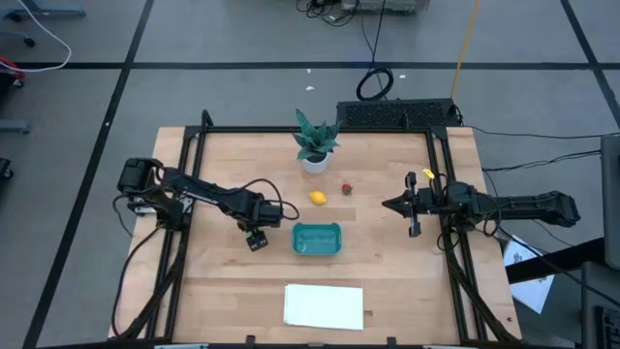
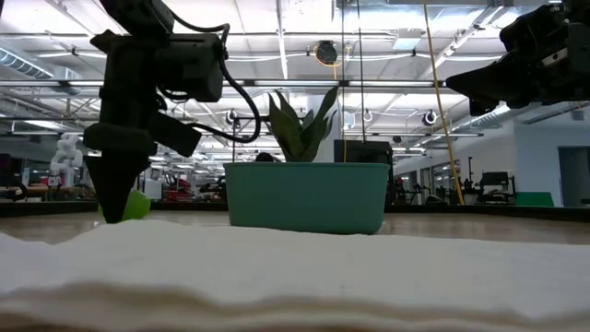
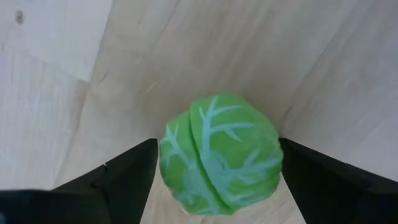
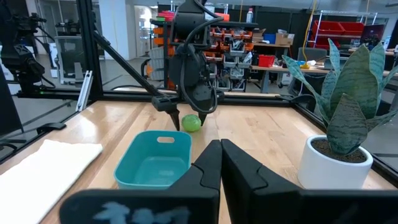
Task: Pick and placing Produce into tupperware
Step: Put the green cabbage into the green bin
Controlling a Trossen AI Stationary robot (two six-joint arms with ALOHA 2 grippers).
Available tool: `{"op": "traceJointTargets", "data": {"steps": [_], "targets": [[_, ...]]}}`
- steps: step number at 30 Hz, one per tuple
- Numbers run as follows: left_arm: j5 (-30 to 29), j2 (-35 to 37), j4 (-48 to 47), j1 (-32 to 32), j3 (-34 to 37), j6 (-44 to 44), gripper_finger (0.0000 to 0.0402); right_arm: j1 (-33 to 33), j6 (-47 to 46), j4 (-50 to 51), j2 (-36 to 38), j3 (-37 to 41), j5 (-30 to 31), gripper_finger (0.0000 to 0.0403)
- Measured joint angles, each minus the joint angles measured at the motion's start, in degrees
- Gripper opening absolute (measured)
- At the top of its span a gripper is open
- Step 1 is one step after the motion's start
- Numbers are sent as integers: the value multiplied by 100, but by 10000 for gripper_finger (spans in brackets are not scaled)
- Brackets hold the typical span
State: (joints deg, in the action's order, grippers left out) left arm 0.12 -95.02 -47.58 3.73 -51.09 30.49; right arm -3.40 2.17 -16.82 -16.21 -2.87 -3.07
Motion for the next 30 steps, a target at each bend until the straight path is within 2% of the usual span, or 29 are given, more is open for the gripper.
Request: {"op": "traceJointTargets", "data": {"steps": [14, 17, 24, 30], "targets": [[-19, 16, -22, -20, 0, -454, 210, 2, 0, 0, 0, 0, 0, 0], [-18, 26, -38, -54, 0, -477, 212, 0, 0, 0, 0, 0, 1, 0], [-17, 22, -409, -140, -251, -832, 248, 1, 0, -1, 0, 0, 1, 0], [-20, 22, -814, -211, -697, -1308, 237, 1, 0, -1, 0, 0, 0, 0]]}}
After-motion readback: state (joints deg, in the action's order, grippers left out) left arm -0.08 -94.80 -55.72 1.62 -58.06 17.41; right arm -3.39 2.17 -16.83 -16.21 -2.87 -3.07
